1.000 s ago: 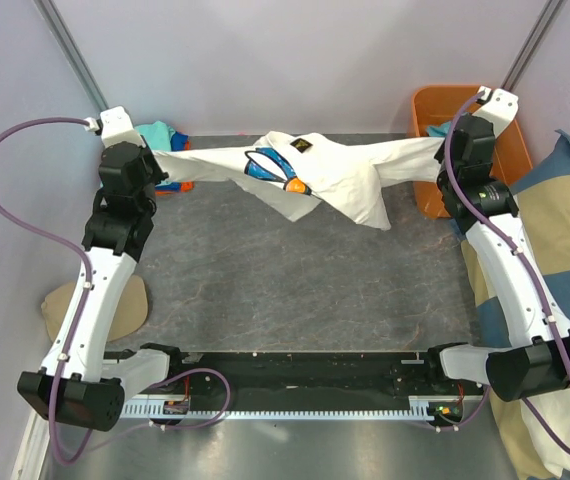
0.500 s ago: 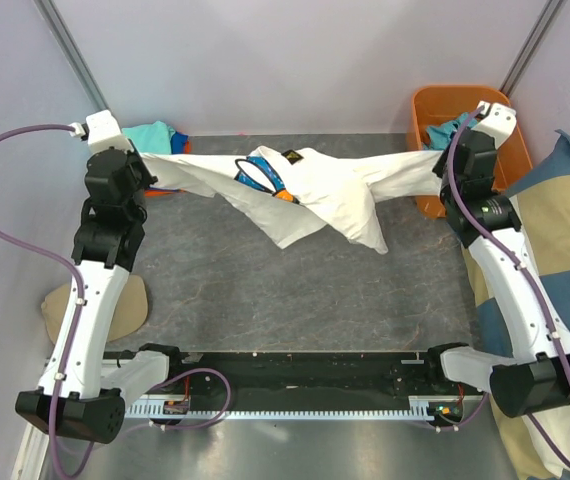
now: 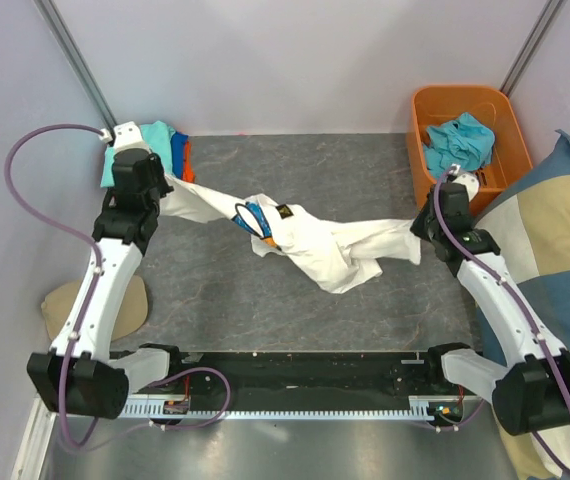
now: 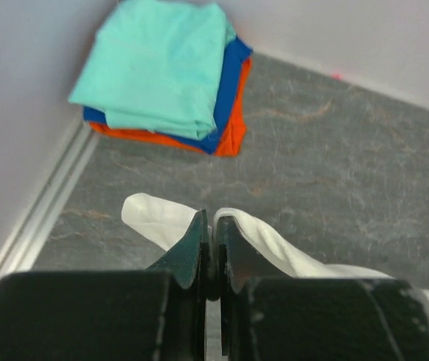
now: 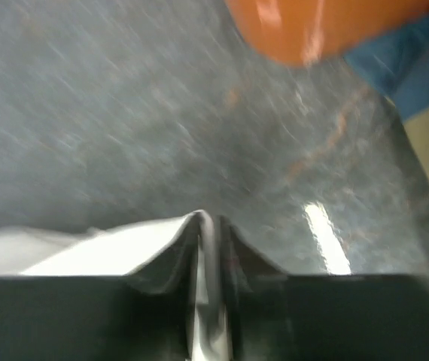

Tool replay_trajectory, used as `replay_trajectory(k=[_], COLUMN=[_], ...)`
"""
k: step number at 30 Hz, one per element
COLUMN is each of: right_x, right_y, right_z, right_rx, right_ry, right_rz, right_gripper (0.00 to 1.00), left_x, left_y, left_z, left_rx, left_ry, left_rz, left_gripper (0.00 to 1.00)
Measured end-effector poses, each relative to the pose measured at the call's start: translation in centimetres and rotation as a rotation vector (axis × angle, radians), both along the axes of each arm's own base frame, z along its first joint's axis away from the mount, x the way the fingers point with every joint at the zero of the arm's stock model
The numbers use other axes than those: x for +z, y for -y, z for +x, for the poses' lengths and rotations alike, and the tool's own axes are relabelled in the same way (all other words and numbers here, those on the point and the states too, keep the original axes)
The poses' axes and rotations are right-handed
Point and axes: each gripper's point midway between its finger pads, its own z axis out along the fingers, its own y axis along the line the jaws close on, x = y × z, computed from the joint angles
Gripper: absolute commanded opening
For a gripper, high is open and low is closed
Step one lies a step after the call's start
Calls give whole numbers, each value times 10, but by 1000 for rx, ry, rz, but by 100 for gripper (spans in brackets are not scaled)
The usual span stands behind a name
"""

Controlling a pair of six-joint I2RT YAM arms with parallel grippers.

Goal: Fold and stack the t-shirts
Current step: Flatten the tshirt out

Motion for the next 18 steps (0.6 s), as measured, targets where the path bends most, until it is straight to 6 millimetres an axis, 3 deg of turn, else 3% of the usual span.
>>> replay_trajectory(k=[2,3,7,10,15,18], right_x=[-27,-36,-34,-23,-9,-17], right_y=[2,4,7,-4,-64,-132], right_z=[-6,-9,-7,1,19,19], right_rx=[-4,-3,7,84,336,550], right_ry=[-79,-113,-105,-62,-16,-46], right_rz=[-10,-26,-49,-40,18,9], right_gripper=[71,91,98,97,95,95], left_x=[-26,-38,-63,-63,-70,-80], left_y=[5,7,12,13,18,21], left_z=[10,15,20,21,22,21], left_rx=[-7,-9,-17,-17,-29,-39], left_ry=[-62,-91,-147,-137,-133,-149], left_rz=[-24,-37,-70,-86,-114,-129], left_gripper=[2,2,2,2,2,2])
